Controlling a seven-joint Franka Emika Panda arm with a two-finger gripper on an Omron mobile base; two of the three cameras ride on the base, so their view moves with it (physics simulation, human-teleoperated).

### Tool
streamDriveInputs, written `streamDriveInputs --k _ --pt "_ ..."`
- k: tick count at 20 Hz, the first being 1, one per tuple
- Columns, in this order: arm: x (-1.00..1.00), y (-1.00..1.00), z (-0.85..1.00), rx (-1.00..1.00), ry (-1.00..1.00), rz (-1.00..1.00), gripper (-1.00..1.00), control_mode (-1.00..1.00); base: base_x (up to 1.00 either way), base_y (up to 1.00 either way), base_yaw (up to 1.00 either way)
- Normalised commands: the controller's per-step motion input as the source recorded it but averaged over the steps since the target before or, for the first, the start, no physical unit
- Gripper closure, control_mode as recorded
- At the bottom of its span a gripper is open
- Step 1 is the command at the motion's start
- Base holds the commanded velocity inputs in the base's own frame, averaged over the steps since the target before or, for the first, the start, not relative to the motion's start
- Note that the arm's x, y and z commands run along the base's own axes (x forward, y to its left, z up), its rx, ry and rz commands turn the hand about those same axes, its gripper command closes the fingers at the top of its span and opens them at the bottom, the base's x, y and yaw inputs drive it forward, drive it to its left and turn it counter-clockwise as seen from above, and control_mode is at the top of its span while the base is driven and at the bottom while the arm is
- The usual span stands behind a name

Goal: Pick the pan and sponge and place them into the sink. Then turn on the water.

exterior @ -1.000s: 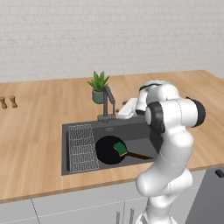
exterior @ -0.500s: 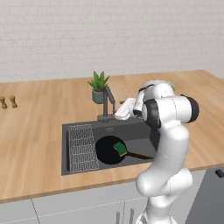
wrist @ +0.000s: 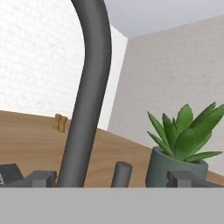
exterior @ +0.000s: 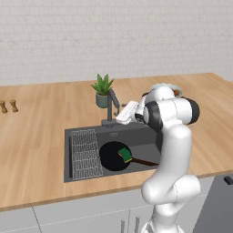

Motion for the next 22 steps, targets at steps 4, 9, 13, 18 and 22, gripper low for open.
streamDriveInputs --k 4,9,13,18,22 --pt "0.27 0.00 -0.22 0.01 0.00 0.00 -1.00 -1.00 0.00 0.00 0.00" --pt "0.29 0.00 -0.20 0.02 0.00 0.00 -1.00 -1.00 0.00 0.00 0.00" --pt "0.20 0.00 -0.08 0.02 0.00 0.00 -1.00 -1.00 0.00 0.00 0.00" --pt "0.04 -0.05 0.00 0.05 -0.01 0.00 1.00 -1.00 0.00 0.00 0.00" --pt "0.00 -0.23 0.00 0.07 -0.04 -0.08 1.00 -1.00 0.00 0.00 0.00"
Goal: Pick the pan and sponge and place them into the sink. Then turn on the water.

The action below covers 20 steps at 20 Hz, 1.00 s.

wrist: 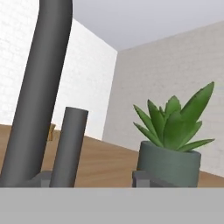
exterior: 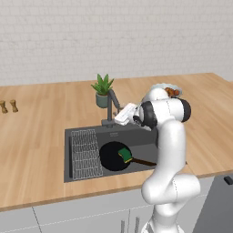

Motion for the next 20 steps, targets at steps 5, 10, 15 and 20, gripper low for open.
streamDriveInputs --k 5,10,15,20 --pt "0.00 -0.28 0.00 0.06 0.00 -0.21 1.00 -1.00 0.00 0.00 0.00" --pt "0.19 -0.72 0.00 0.09 0.03 -0.28 1.00 -1.00 0.00 0.00 0.00" --pt "0.31 -1.00 0.00 0.17 0.15 -0.30 1.00 -1.00 0.00 0.00 0.00" --pt "0.18 -1.00 0.07 0.26 0.13 -0.15 1.00 -1.00 0.00 0.00 0.00"
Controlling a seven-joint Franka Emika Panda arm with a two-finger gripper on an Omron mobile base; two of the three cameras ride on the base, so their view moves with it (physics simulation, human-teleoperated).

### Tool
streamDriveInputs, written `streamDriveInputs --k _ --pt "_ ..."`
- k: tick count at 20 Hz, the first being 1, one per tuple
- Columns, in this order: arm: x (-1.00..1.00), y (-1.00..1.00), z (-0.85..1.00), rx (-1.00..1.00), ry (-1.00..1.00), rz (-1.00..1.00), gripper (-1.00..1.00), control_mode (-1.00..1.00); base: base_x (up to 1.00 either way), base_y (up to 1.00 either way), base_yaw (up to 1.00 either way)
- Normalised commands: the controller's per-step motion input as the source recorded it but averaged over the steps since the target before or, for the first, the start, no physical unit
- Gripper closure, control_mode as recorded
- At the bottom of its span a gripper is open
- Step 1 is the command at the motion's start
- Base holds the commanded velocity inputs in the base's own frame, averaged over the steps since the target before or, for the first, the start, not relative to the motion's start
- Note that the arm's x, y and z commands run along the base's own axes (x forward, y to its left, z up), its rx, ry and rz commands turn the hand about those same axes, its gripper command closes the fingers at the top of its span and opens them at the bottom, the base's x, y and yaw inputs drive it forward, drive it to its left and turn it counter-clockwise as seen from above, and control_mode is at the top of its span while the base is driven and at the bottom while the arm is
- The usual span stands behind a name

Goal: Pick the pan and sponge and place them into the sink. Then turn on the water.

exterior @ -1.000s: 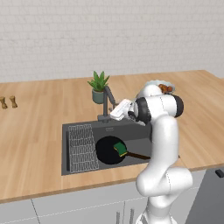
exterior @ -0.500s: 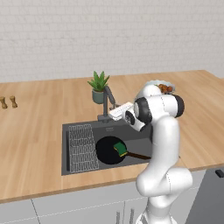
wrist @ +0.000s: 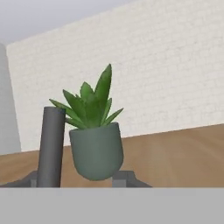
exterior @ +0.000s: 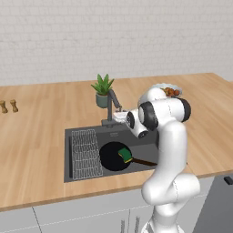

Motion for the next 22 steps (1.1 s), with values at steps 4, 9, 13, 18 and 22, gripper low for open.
streamDriveInputs --k 4,9,13,18,22 --pt "-0.01 -1.00 0.07 0.35 0.03 0.00 1.00 -1.00 0.00 0.00 0.00" --pt "-0.10 -1.00 0.01 0.38 0.00 0.03 1.00 -1.00 0.00 0.00 0.00" --pt "-0.34 -1.00 0.32 0.42 0.00 0.11 1.00 -1.00 0.00 0.00 0.00" --pt "-0.38 -1.00 0.73 0.47 0.00 0.17 1.00 -1.00 0.00 0.00 0.00" --pt "-0.36 -1.00 0.73 0.51 0.00 0.17 1.00 -1.00 0.00 0.00 0.00"
